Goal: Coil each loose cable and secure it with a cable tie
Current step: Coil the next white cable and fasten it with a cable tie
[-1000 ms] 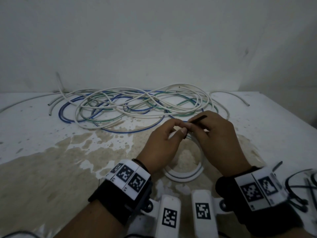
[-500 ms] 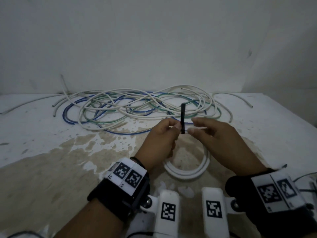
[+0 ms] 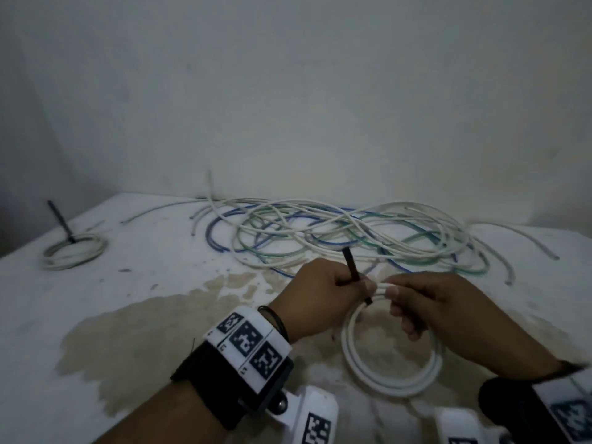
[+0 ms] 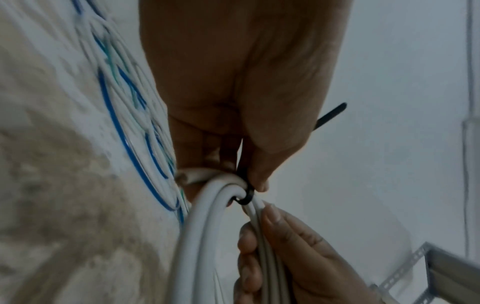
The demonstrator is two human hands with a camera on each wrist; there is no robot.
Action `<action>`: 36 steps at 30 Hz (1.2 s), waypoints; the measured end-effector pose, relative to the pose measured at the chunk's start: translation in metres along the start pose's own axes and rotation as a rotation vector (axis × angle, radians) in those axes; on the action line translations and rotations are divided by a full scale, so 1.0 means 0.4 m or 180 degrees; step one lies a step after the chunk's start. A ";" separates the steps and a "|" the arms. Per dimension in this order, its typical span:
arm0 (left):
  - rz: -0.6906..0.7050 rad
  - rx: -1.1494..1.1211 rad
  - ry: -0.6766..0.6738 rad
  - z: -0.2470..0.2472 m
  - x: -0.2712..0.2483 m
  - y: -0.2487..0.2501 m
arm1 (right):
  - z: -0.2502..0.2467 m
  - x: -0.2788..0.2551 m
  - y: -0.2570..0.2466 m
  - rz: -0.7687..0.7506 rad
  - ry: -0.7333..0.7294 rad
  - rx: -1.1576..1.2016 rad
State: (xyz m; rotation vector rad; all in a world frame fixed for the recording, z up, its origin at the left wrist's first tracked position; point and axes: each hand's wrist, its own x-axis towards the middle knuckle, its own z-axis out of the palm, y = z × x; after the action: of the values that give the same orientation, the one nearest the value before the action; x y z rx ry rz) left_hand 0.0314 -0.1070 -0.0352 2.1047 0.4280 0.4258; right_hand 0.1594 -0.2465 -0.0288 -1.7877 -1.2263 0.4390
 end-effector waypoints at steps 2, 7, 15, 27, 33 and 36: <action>-0.0310 -0.0404 0.0025 -0.053 -0.038 -0.017 | 0.029 0.034 -0.042 0.0069 -0.0312 0.0015; -0.0605 -0.0584 0.0089 -0.201 -0.135 -0.071 | 0.150 0.145 -0.127 0.0066 -0.0842 0.0148; -0.1054 -0.1817 0.1668 -0.448 -0.301 -0.206 | 0.382 0.254 -0.188 0.0315 -0.0339 0.1061; -0.1812 -0.2218 0.3492 -0.850 -0.290 -0.521 | 0.519 0.326 -0.126 0.1388 0.0271 0.1712; -0.2151 -0.2372 0.3158 -0.898 -0.253 -0.617 | 0.525 0.338 -0.095 0.1487 0.0369 0.1768; -0.2095 -0.2239 0.3269 -0.895 -0.238 -0.626 | 0.526 0.338 -0.094 0.1455 0.0361 0.1759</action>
State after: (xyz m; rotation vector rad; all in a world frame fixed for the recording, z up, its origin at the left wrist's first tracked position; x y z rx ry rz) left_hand -0.2498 0.2385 -0.0729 0.8566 1.2806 1.0512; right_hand 0.0514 -0.0248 -0.0849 -1.5631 -0.5303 0.8335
